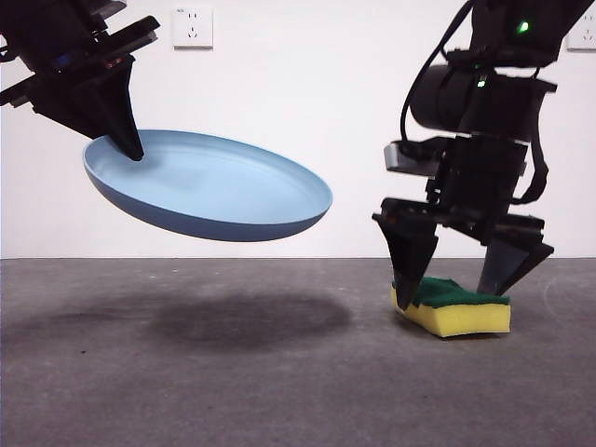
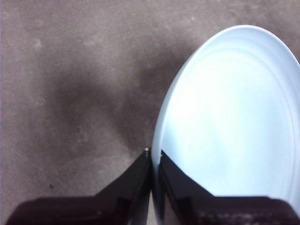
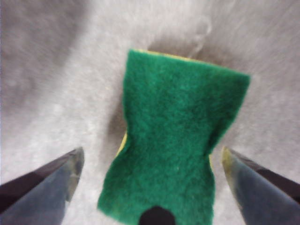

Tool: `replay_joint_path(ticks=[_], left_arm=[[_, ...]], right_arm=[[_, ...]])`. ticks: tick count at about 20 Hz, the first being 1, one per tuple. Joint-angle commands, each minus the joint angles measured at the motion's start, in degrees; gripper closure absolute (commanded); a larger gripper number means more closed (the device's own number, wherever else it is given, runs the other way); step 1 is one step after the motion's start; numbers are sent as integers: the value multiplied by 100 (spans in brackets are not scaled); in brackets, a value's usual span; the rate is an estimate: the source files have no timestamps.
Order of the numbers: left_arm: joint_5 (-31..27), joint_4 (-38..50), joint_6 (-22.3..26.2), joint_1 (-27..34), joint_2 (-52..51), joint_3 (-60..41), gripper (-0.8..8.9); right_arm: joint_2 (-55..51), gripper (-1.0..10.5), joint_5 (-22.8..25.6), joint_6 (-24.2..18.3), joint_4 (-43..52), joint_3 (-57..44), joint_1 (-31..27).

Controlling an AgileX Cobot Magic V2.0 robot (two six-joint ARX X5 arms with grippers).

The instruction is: Pick up the plate,pick up the cloth,clean the plate with the cloth

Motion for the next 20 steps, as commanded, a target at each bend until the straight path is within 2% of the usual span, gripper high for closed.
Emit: replay_joint_path(ticks=[1, 3, 7, 13, 14, 17, 18, 20], left_arm=[[9, 0, 63, -22, 11, -9, 821], [7, -26, 66, -22, 11, -9, 821], [-13, -15, 68, -22, 15, -9, 821], [-216, 55, 61, -22, 61, -9, 821], [-310, 79, 61, -24, 85, -9, 821], [-319, 251, 4, -33, 157, -9, 821], [-319, 289, -7, -74, 157, -9, 821], [-282, 326, -146, -251, 157, -9, 821]], right_arm=[[116, 645, 20, -31, 98, -9, 7], [120, 800, 17, -31, 122, -9, 7], [116, 943, 13, -31, 127, -7, 7], [-780, 959, -66, 208, 125, -7, 46], [-1012, 959, -214, 245, 127, -7, 63], [-1773, 959, -1316, 433, 328, -7, 216], [-1921, 959, -1497, 452, 466, -7, 334], [-2111, 959, -1434, 452, 796, -7, 708]])
